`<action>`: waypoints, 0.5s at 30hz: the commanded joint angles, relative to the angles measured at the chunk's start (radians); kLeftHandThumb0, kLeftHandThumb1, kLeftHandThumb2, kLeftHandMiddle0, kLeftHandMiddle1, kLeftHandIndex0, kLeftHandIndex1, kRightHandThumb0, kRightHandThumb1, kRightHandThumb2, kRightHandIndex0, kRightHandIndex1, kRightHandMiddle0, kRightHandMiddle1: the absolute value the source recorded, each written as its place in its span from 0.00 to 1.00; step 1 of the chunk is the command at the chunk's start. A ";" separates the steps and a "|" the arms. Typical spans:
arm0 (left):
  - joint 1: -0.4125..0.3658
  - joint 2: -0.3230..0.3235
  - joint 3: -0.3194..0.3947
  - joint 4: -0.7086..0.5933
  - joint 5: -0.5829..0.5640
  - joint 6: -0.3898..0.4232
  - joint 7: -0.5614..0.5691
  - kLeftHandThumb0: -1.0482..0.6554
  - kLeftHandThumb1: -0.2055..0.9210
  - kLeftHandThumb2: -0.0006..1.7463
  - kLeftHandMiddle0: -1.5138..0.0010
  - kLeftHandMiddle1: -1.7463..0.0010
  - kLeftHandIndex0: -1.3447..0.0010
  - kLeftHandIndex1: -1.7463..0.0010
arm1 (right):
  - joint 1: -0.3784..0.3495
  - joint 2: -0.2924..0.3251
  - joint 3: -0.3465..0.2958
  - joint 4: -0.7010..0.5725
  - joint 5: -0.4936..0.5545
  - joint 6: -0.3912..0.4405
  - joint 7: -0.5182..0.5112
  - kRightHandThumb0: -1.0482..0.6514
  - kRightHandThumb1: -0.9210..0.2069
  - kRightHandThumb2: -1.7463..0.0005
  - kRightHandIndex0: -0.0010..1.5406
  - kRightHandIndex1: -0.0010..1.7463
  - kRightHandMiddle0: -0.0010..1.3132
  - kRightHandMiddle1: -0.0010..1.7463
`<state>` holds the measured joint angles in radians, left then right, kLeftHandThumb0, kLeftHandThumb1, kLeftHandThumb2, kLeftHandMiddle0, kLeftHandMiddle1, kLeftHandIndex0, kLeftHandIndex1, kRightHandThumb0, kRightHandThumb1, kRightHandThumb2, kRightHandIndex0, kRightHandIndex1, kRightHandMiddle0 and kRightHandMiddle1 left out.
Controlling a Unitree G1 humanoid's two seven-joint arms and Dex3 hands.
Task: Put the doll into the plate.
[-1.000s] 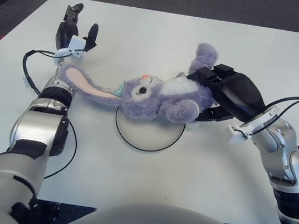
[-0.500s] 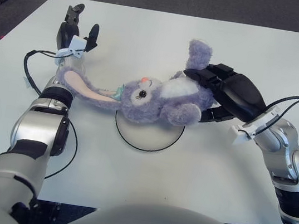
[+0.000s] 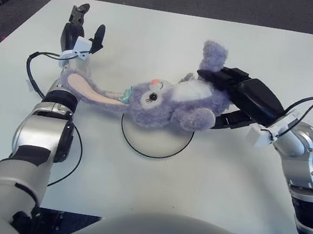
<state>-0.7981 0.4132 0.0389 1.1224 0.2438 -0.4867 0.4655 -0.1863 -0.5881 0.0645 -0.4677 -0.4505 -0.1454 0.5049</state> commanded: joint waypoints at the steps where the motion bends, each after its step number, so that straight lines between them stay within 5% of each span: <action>1: -0.020 -0.002 0.000 0.004 -0.001 0.010 0.004 0.28 1.00 0.36 0.65 0.99 0.81 0.65 | -0.005 -0.038 -0.049 -0.030 0.059 0.006 0.030 0.18 0.00 0.95 0.03 0.00 0.11 0.00; 13: -0.021 -0.008 -0.001 0.002 0.001 0.013 0.006 0.28 1.00 0.36 0.65 0.99 0.81 0.65 | 0.012 -0.101 -0.150 0.003 0.208 -0.027 0.072 0.14 0.00 0.94 0.02 0.00 0.08 0.00; 15: -0.022 -0.012 -0.001 0.003 0.000 0.016 0.003 0.28 1.00 0.36 0.65 0.99 0.81 0.65 | 0.012 -0.139 -0.206 0.026 0.272 -0.021 0.106 0.13 0.00 0.94 0.02 0.00 0.08 0.00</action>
<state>-0.7995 0.4035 0.0383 1.1227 0.2442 -0.4848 0.4657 -0.1771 -0.6781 -0.0764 -0.4663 -0.2472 -0.1646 0.5776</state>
